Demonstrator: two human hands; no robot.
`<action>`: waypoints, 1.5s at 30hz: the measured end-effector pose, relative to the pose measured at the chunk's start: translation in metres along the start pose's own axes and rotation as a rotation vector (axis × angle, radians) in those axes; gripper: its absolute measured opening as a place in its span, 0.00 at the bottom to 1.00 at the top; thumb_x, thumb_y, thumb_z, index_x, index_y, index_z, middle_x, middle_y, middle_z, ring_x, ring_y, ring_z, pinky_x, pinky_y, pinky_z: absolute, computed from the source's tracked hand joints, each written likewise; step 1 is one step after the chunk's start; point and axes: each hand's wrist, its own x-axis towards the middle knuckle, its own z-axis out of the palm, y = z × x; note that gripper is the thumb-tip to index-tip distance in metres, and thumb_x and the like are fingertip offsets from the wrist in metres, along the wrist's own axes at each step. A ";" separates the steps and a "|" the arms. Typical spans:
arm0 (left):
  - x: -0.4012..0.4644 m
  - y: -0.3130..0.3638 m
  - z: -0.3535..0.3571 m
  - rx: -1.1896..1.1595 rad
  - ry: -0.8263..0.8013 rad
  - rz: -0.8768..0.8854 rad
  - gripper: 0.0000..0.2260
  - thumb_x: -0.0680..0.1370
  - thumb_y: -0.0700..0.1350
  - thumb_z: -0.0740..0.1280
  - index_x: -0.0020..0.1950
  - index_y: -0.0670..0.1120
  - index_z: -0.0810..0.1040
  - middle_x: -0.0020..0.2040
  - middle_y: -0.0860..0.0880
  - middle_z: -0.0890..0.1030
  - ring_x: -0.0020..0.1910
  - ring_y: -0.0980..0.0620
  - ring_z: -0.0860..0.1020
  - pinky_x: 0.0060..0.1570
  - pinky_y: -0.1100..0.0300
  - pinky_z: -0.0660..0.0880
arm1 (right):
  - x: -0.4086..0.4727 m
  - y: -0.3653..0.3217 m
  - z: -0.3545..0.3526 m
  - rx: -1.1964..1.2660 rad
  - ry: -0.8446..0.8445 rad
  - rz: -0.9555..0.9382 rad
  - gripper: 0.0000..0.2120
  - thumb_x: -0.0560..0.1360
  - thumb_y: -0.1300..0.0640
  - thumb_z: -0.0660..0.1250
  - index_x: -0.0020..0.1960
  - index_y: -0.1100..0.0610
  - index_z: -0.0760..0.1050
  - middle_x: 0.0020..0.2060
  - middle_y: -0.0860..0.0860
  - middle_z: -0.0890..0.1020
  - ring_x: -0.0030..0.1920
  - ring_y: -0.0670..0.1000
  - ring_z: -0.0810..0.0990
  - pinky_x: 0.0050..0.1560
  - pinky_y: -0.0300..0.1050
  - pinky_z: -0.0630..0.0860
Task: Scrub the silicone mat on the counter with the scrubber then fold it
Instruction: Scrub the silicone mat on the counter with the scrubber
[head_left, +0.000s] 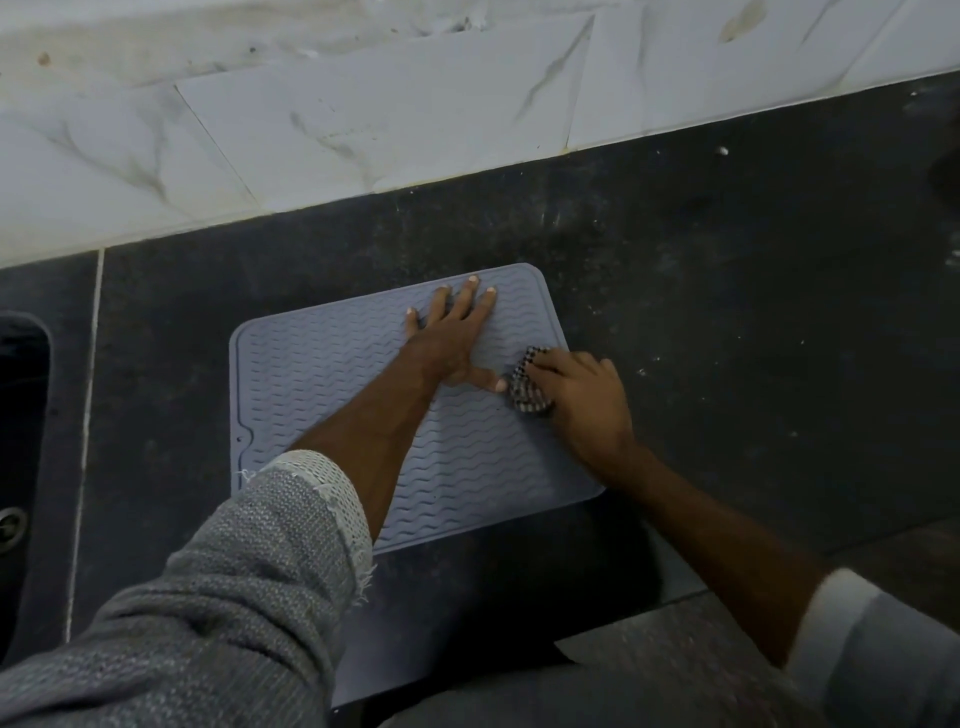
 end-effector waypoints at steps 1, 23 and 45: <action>0.000 0.000 0.000 -0.004 -0.001 0.005 0.60 0.61 0.71 0.72 0.76 0.56 0.33 0.76 0.52 0.31 0.75 0.41 0.34 0.67 0.31 0.39 | -0.014 0.000 -0.001 -0.002 0.009 -0.009 0.17 0.69 0.61 0.68 0.58 0.56 0.77 0.58 0.54 0.79 0.55 0.58 0.77 0.49 0.51 0.71; -0.086 0.054 0.044 -0.029 0.022 -0.049 0.47 0.70 0.60 0.72 0.78 0.56 0.45 0.78 0.50 0.38 0.76 0.43 0.40 0.71 0.34 0.49 | 0.011 -0.005 -0.008 0.008 -0.087 0.009 0.20 0.70 0.64 0.66 0.61 0.54 0.75 0.60 0.52 0.78 0.56 0.57 0.75 0.53 0.50 0.67; -0.089 0.053 0.046 -0.030 -0.010 -0.022 0.47 0.72 0.61 0.70 0.78 0.55 0.40 0.78 0.49 0.35 0.76 0.42 0.38 0.71 0.36 0.47 | -0.108 -0.018 -0.013 -0.012 0.007 0.083 0.23 0.63 0.70 0.70 0.57 0.58 0.78 0.56 0.56 0.81 0.51 0.61 0.79 0.45 0.53 0.73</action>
